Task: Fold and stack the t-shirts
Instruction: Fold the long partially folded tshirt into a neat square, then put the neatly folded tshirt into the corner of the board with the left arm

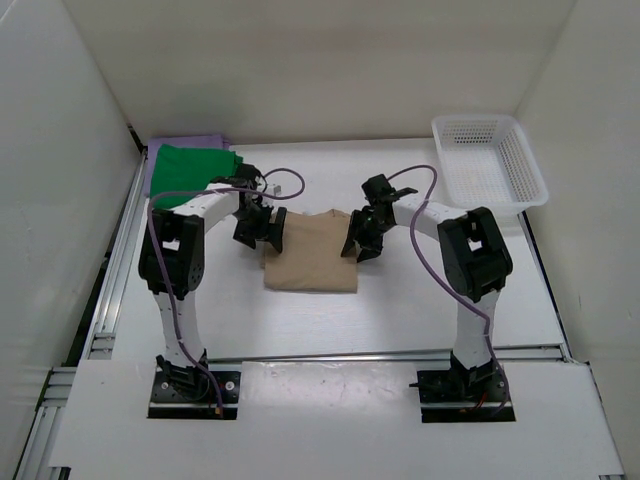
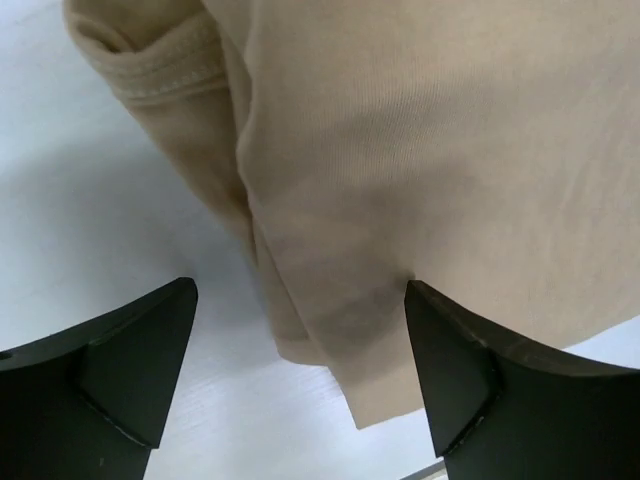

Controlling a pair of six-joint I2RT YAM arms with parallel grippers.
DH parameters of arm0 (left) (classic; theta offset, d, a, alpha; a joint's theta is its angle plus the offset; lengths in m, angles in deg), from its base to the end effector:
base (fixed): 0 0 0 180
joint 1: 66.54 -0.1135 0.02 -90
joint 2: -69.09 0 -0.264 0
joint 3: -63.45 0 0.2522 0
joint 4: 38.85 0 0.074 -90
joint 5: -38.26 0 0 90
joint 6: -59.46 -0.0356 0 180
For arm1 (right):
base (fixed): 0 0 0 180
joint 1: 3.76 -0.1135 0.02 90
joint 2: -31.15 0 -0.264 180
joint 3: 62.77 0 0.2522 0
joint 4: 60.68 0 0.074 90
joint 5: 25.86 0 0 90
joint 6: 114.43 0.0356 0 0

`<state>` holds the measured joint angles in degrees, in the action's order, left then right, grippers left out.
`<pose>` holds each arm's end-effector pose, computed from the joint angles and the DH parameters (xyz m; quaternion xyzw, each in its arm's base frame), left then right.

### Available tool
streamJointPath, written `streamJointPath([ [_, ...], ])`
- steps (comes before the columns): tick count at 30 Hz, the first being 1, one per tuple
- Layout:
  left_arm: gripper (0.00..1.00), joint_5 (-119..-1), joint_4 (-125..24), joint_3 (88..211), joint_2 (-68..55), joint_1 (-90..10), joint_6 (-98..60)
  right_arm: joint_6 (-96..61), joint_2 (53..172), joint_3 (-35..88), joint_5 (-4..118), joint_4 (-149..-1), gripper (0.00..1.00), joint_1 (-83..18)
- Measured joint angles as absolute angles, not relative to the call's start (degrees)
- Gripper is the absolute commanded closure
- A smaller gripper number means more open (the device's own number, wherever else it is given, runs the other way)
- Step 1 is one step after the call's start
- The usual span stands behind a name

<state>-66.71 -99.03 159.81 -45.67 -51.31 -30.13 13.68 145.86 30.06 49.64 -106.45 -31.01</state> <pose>0.3752 -0.1117 0.1674 0.1401 0.9766 -0.1418 0.0801 0.3565 0.1937 0.1590 0.0677 0.9711 0.2080 0.0950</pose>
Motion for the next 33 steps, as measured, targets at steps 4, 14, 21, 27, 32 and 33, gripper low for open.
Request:
streamJointPath([
  [4,0.14,-69.66,-98.35,158.96,-45.80,-52.71,-30.22,14.81,146.12,29.23,47.91,-104.50,0.46,-31.16],
  [14,0.36,-92.82,-98.83,157.08,-50.33,-53.81,-28.82,19.07,146.02,26.00,43.61,-98.25,0.52,-31.16],
  [21,0.90,-104.82,-103.92,160.10,-59.27,-55.95,-27.47,21.70,145.25,23.09,41.73,-93.97,0.53,-31.31],
  [27,0.90,-99.60,-110.13,166.83,-60.93,-57.15,-28.01,21.67,142.89,20.79,42.84,-94.36,0.49,-31.42],
  [32,0.90,-79.78,-111.49,177.96,-60.45,-56.89,-29.00,18.68,137.32,20.49,47.83,-101.66,0.49,-31.33],
  [33,0.90,-75.36,-111.84,180.69,-60.60,-56.52,-29.17,18.11,135.87,20.53,48.77,-103.02,0.49,-31.16],
])
